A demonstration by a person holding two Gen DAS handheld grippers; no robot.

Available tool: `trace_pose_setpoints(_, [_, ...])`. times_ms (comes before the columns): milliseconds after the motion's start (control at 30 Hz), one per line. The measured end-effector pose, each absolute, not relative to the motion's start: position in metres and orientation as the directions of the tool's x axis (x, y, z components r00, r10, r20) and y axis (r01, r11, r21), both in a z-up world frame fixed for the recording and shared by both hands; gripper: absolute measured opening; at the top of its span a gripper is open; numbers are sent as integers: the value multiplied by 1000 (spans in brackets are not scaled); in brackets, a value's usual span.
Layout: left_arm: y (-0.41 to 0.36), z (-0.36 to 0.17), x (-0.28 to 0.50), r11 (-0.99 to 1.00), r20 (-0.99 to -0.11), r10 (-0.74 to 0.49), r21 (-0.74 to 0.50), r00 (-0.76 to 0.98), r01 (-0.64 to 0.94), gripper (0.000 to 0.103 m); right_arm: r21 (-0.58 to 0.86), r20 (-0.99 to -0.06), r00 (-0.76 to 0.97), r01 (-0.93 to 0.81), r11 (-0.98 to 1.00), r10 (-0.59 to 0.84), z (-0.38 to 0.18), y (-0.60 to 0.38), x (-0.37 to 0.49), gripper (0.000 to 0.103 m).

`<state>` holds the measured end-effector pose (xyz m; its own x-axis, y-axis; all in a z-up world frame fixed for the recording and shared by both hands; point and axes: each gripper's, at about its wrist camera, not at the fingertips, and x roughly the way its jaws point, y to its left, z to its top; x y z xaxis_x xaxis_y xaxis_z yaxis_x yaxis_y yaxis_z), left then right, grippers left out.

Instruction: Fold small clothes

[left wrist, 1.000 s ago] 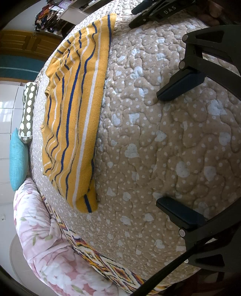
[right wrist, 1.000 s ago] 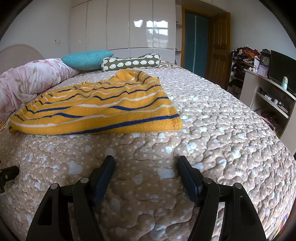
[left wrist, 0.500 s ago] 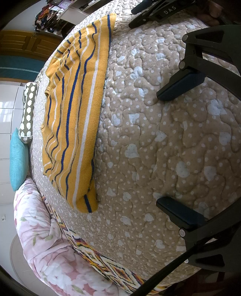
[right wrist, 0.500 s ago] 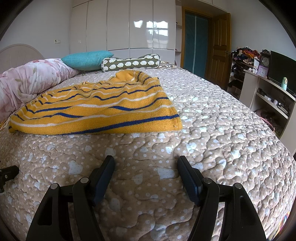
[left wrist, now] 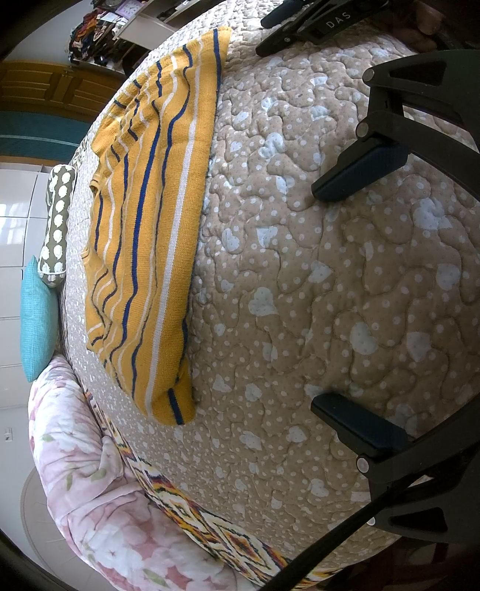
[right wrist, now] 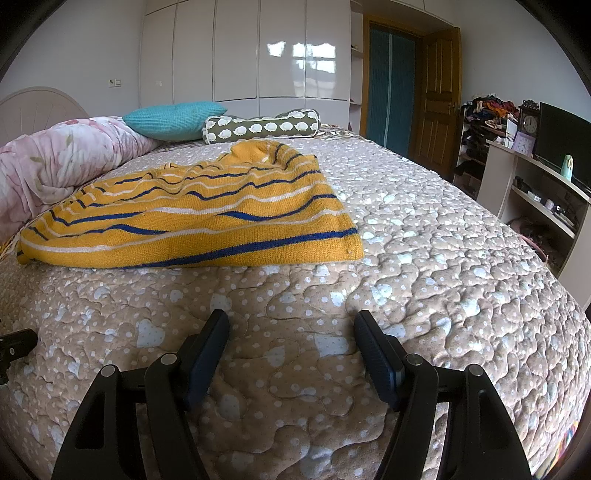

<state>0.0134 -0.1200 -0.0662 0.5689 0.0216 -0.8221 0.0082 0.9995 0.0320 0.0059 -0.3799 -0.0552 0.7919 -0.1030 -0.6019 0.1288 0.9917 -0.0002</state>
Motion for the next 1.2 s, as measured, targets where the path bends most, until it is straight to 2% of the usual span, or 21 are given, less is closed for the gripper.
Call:
trace_pose_setpoints(233, [-120, -65, 14, 999, -827, 15, 29, 562, 17, 103, -5, -595, 796, 132, 991, -109, -54, -380, 5, 74])
trace_pose_setpoints(633, [-122, -67, 4, 999, -780, 8, 39, 626, 36, 103, -23, -564, 816, 143, 990, -131, -55, -377, 2, 74])
trace_pose_setpoints(833, [-127, -69, -1, 997, -764, 39, 69, 644, 22, 103, -18, -547, 827, 146, 989, -132, -56, -377, 0, 74])
trace_pose_setpoints(1200, [-139, -66, 4, 991, -786, 127, 118, 605, -56, 103, 33, -539, 839, 111, 993, -75, -54, -380, -8, 77])
